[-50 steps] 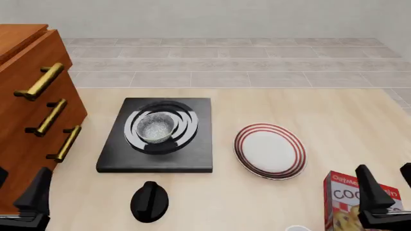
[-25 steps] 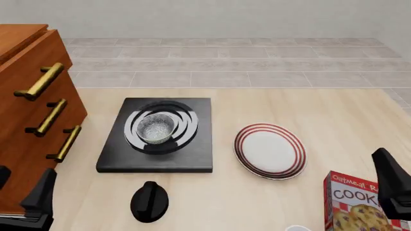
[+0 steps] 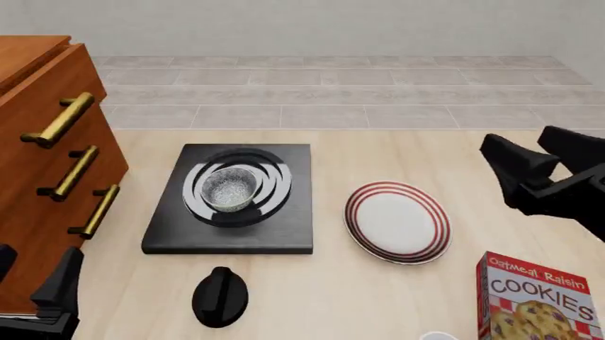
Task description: Pick the akita bowl on the stove and place it on the plate.
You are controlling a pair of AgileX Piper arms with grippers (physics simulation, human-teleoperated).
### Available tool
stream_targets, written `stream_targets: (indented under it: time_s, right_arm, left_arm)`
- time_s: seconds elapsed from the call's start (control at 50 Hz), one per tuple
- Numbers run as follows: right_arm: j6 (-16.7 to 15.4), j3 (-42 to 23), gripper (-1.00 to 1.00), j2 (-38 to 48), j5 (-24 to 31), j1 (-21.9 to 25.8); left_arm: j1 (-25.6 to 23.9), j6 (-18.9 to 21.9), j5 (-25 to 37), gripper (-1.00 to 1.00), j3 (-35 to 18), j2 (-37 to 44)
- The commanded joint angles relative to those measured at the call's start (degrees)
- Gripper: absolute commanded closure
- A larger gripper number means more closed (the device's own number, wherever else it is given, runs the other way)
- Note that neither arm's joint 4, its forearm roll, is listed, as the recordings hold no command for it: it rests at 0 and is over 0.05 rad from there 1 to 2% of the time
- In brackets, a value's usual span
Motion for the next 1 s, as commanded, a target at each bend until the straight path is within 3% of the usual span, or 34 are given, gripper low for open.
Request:
stream_targets:
  time_s: [0.02, 0.06, 0.08, 0.12, 0.16, 0.24, 0.26, 0.3, 0.36, 0.42, 0.54, 0.74, 0.86, 0.9, 1.0]
  right_arm:
    - [0.1, -6.2, -1.0, 15.4, -4.0, 7.6]
    - [-0.7, -6.4, -1.0, 17.4, -4.2, 9.1]
    - [-4.2, -6.7, -1.0, 21.8, -4.4, 10.9]
    - [-0.2, -6.7, -1.0, 21.3, -5.9, 11.0]
    - [-1.4, -7.5, -1.0, 23.7, -6.5, 11.7]
    - [0.7, -8.4, -1.0, 27.2, -8.4, 12.9]
    - [1.0, -8.8, -1.0, 27.7, -8.6, 13.3]
    - [3.7, -9.7, -1.0, 28.5, -8.9, 14.2]
    - [7.2, -10.6, -1.0, 29.6, -9.9, 15.5]
    - [5.1, -12.3, -1.0, 31.5, -10.0, 15.9]
    - [7.8, -16.2, -1.0, 36.6, -10.8, 17.6]
    - [8.3, -21.5, -1.0, 47.3, -11.6, 22.9]
    - [8.8, -25.5, -1.0, 51.8, -12.0, 22.6]
    - [11.0, -26.4, -1.0, 52.4, -12.1, 22.8]
    - [10.4, -28.7, -1.0, 54.6, -11.4, 23.1]
  left_arm:
    - [0.3, -0.7, 0.2, -1.0, 0.0, 0.2]
    - [0.2, 1.0, 0.7, -1.0, 0.0, -0.5]
    - [-0.4, 2.4, 1.3, -1.0, 0.0, -0.8]
    - [-0.7, 1.9, 1.9, -1.0, 0.0, -1.4]
    - [-0.8, 2.1, 2.1, -1.0, 0.0, -1.5]
    - [-0.7, 1.3, 1.8, -1.0, 0.0, -1.1]
    - [-0.7, -1.2, 0.8, -1.0, 0.0, 0.6]
    - [0.1, -3.2, -0.9, -1.0, 0.0, 2.9]
    - [0.2, -2.0, -1.3, -1.0, 0.0, 3.3]
    - [-0.1, -2.0, -1.0, -1.0, 0.0, 3.2]
    - [-0.5, -2.1, -1.6, -1.0, 0.0, 4.0]
    - [-0.9, -2.8, -0.6, -1.0, 0.0, 2.3]
    - [-1.1, -2.4, -0.3, -1.0, 0.0, 1.9]
    - [-0.6, -2.8, -0.4, -1.0, 0.0, 1.8]
    - [-0.5, -2.8, -0.7, -1.0, 0.0, 2.2]
